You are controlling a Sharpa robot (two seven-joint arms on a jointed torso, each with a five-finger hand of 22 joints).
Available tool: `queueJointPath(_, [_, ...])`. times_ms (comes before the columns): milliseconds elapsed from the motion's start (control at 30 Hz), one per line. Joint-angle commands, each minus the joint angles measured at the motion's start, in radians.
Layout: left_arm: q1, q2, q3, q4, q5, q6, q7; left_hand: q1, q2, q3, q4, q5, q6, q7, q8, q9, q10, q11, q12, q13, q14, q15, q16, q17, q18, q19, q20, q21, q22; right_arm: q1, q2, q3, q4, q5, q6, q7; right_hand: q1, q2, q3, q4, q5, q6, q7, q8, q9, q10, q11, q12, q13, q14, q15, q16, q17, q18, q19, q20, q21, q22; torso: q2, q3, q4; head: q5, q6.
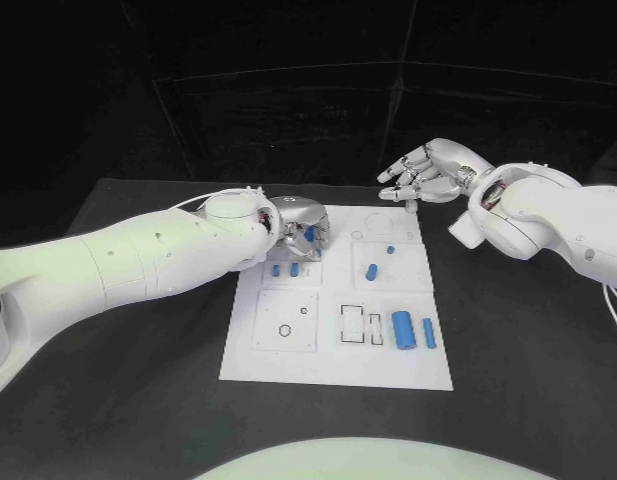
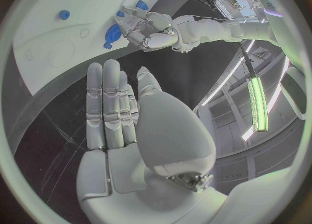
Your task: Assemble the parts on the task board
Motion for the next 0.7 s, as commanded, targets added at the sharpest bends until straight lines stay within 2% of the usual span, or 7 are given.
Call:
queueJointPath(33, [0.000,0.004,0.000,-0.005,-0.015,0.018,-0.007,-0.003,0.013,0.007,0.000,-0.002,0.010,0.000,-0.005,0.001,0.012,-0.001,-0.006,-0.001,0.030,-0.006,-0.001,-0.002,-0.009,0.009,-0.002,0.007,0.003,0.002,0.001,0.001,0.000,-0.003,0.005,0.011,-0.002,0.008,0.002,0.003,0.007,-0.006,0.000,0.005,0.000,-0.002,0.001,-0.007,0.002,0.005,0.000,-0.005,0.001,0.004,0.005,0.000,-0.006,-0.001,0.000,0.0001,0.0000,0.002,0.001])
queueJointPath(367, [-0.004,0.018,0.001,-0.020,-0.016,0.037,-0.008,-0.003,0.032,0.032,-0.005,-0.002,0.042,-0.009,-0.016,0.003,0.046,-0.009,-0.025,-0.003,0.032,-0.012,0.001,-0.006,-0.010,0.012,-0.007,0.016,0.014,0.002,0.004,0.001,0.000,-0.003,0.006,0.012,-0.001,0.008,0.002,0.003,0.007,-0.006,0.000,0.005,0.000,-0.003,0.001,-0.007,0.002,0.005,0.000,-0.006,0.002,0.004,0.006,0.000,-0.006,-0.001,0.000,0.0002,0.0002,0.000,0.001])
queueJointPath(700, [-0.006,0.019,0.001,-0.026,-0.017,0.052,-0.022,-0.009,0.029,0.050,-0.015,-0.002,0.058,-0.011,-0.038,0.002,0.069,-0.012,-0.059,-0.004,0.031,-0.016,0.000,-0.013,-0.010,0.012,-0.011,0.017,0.017,0.002,0.003,0.001,0.000,-0.003,0.006,0.012,-0.001,0.008,0.002,0.003,0.007,-0.006,0.000,0.006,0.000,-0.003,0.001,-0.007,0.002,0.005,0.000,-0.006,0.002,0.004,0.006,0.000,-0.006,-0.002,-0.001,0.0001,0.0004,-0.003,-0.001])
